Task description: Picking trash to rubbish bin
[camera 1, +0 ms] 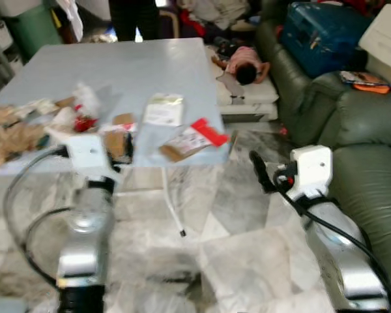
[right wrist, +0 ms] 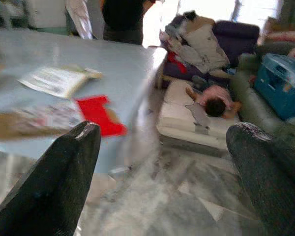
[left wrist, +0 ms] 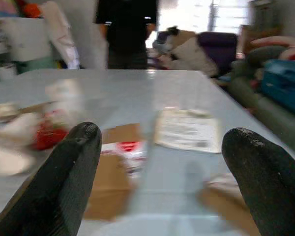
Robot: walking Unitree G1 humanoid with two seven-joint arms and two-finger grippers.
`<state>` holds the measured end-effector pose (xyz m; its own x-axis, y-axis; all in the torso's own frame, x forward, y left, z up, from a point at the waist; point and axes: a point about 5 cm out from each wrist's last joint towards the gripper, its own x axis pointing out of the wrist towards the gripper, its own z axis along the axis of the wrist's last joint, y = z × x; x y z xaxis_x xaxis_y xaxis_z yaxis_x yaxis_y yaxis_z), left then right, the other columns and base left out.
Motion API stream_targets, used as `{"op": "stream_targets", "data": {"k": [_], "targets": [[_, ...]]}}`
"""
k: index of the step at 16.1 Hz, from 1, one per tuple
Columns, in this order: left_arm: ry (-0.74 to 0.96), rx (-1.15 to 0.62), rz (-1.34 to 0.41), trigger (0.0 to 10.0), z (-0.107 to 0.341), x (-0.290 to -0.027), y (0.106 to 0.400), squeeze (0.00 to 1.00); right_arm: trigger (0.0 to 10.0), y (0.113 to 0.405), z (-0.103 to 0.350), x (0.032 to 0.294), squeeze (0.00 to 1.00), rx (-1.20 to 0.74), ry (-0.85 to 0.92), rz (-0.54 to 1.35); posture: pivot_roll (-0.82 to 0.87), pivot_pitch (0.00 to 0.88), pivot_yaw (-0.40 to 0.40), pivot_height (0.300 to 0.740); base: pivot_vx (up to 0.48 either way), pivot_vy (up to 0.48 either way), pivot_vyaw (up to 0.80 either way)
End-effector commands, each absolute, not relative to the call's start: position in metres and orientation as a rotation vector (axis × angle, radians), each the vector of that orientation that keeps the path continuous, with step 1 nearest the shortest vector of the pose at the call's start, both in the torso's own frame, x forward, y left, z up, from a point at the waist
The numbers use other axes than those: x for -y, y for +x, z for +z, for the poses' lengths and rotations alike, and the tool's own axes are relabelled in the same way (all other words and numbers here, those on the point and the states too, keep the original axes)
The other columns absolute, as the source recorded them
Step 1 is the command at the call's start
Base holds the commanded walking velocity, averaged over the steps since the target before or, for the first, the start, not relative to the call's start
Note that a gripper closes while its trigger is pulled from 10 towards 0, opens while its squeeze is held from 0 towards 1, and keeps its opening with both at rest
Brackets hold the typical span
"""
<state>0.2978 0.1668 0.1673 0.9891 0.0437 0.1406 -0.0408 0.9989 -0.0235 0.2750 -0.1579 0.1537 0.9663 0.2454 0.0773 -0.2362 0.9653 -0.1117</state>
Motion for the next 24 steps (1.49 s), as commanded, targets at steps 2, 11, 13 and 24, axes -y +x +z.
{"op": "stream_targets", "data": {"k": [2, 11, 13, 24], "targets": [[-0.009, 0.151, 0.063, 10.0, 0.171, -0.174, 0.297, 0.0, 10.0, 0.276, 0.164, 0.154, 0.0, 0.138, -0.108, 0.262, -0.07, 0.063, -0.024, 0.74, 0.349, 0.0, 0.48], [-0.013, 0.147, 0.068, 10.0, 0.17, -0.174, 0.296, 0.0, 10.0, 0.277, 0.164, 0.155, 0.0, 0.133, -0.094, 0.256, -0.07, 0.067, -0.028, 0.74, 0.345, 0.0, 0.27], [-0.019, 0.151, 0.072, 10.0, 0.17, -0.173, 0.296, 0.0, 10.0, 0.276, 0.164, 0.155, 0.0, 0.132, -0.097, 0.259, -0.06, 0.067, -0.029, 0.74, 0.137, 0.0, 0.0], [0.078, 0.091, 0.045, 10.0, 0.146, -0.168, 0.267, 0.0, 10.0, 0.272, 0.171, 0.136, 0.0, 0.116, -0.123, 0.555, -0.06, 0.082, -0.047, 0.74, 0.0, 0.0, 0.0]]}}
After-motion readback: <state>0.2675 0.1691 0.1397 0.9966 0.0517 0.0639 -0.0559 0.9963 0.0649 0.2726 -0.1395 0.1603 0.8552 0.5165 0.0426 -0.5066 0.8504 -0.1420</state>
